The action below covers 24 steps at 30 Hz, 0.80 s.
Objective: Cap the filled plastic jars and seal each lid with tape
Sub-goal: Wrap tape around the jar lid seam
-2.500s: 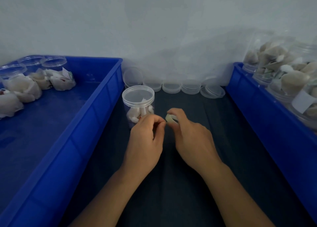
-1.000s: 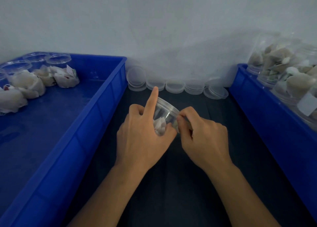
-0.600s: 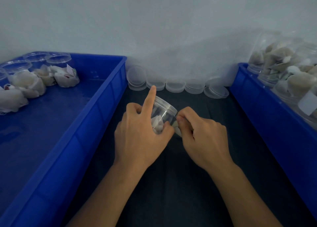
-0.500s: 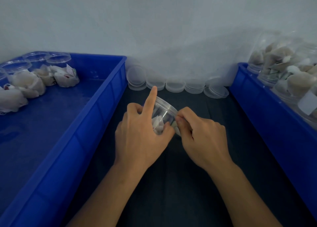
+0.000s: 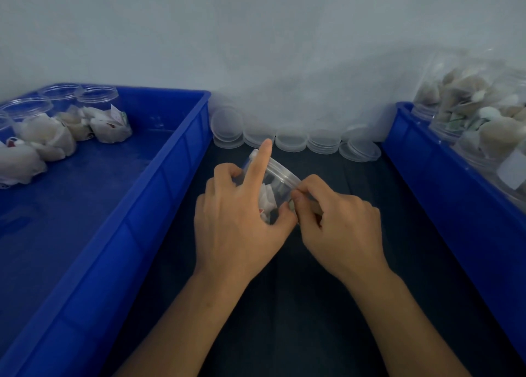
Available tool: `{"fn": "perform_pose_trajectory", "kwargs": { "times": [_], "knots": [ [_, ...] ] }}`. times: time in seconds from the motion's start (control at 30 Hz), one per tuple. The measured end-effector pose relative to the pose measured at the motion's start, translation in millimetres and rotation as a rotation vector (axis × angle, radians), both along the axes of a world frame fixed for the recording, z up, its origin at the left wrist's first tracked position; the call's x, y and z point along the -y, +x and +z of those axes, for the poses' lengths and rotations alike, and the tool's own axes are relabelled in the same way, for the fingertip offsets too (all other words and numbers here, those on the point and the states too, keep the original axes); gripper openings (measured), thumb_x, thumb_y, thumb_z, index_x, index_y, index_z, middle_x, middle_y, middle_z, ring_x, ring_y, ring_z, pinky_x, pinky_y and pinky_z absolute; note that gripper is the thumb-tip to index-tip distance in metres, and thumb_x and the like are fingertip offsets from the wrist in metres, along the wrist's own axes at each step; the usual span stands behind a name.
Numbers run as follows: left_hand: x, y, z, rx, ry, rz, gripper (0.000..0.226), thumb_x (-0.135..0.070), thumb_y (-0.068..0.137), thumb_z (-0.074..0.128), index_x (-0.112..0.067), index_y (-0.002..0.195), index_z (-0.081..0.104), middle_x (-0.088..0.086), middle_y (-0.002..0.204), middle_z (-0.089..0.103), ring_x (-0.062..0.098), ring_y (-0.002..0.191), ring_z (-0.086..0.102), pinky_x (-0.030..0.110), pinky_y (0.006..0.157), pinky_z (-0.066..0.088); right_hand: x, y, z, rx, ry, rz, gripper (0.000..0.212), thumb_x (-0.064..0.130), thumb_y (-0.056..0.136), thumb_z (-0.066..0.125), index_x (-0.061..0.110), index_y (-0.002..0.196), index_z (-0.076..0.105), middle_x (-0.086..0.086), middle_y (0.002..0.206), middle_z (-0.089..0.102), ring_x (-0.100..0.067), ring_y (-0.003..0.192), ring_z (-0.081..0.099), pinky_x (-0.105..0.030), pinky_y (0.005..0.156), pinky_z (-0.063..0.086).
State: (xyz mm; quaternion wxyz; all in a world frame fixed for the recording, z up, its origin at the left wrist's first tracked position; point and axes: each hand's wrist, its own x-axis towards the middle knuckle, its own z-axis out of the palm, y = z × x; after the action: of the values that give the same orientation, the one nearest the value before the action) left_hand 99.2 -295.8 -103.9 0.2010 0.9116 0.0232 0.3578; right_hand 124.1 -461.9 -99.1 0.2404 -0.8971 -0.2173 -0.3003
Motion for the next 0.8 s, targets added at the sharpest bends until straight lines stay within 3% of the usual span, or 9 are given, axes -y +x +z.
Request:
{"fn": "perform_pose_trajectory", "kwargs": {
  "times": [0.47, 0.8],
  "knots": [
    [-6, -2, 1, 0.034, -0.079, -0.128, 0.081, -0.065, 0.086, 0.062, -0.040, 0.159, 0.036, -0.006, 0.116, 0.048, 0.010, 0.093, 0.053, 0.033, 0.065, 0.055, 4, 0, 3, -0.077, 0.121, -0.042, 0.033, 0.072, 0.095, 0.044, 0.039, 0.093, 0.048, 0.018, 0.056, 0.055, 0.000, 0.051, 0.054, -0.030, 0.055, 0.049],
    [-10, -1, 3, -0.065, -0.222, -0.208, 0.067, -0.084, 0.088, 0.046, -0.045, 0.143, 0.040, -0.011, 0.117, 0.050, 0.002, 0.091, 0.056, 0.018, 0.068, 0.046, 0, -8, 10, 0.050, -0.008, -0.061, 0.029, 0.061, 0.097, 0.048, 0.032, 0.096, 0.050, 0.023, 0.056, 0.034, 0.005, 0.044, 0.038, -0.016, 0.045, 0.020]
  ]
}}
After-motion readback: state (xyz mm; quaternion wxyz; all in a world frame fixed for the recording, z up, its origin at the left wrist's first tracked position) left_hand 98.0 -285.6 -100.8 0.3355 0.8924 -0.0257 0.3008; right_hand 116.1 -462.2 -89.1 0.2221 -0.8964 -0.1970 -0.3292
